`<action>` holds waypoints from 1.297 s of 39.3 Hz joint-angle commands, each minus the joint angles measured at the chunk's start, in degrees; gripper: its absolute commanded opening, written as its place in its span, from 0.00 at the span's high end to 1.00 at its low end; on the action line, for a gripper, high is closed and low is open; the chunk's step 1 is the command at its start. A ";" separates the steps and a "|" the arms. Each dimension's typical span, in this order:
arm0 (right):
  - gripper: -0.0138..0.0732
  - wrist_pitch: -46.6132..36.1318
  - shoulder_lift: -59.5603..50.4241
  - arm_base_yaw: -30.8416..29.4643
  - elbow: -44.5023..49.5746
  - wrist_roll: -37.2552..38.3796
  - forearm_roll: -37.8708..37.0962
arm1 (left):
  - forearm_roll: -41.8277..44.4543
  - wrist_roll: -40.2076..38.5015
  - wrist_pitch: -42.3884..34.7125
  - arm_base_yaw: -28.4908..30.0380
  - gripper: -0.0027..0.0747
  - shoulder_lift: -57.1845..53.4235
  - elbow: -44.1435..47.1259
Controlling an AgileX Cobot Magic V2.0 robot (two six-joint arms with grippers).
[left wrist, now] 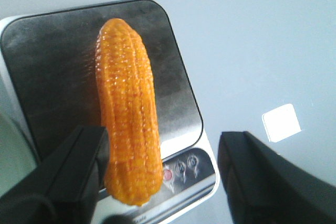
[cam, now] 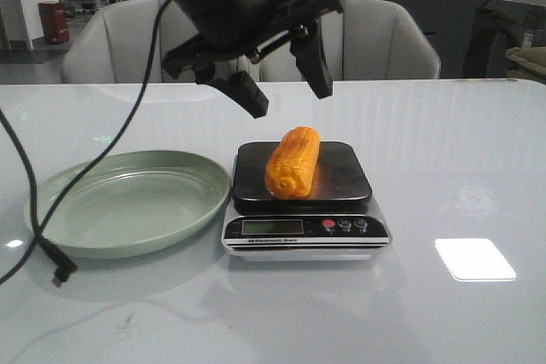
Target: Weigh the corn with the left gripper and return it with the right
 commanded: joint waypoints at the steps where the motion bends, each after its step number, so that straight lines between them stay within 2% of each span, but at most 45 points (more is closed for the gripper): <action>1: 0.63 -4.33 -1.20 -0.44 0.60 -0.04 -0.51 | 1.92 0.01 -1.76 -0.35 0.36 -8.30 2.16; 18: 0.63 -4.33 -1.20 -0.44 0.60 -0.04 -0.51 | 11.29 0.10 -3.58 -0.35 0.36 -39.80 24.27; 43: 0.63 -4.33 -1.14 -0.44 0.60 -0.04 -0.51 | 22.56 1.45 -0.20 -0.35 0.37 -87.58 51.15; 48: 0.63 -4.33 -1.14 -0.44 0.60 -0.04 -0.51 | 24.31 1.45 1.72 -0.35 0.46 -95.39 55.01; 51: 0.63 -4.33 -1.14 -0.44 0.60 -0.04 -0.51 | 25.04 1.45 1.71 -0.35 0.59 -100.05 56.81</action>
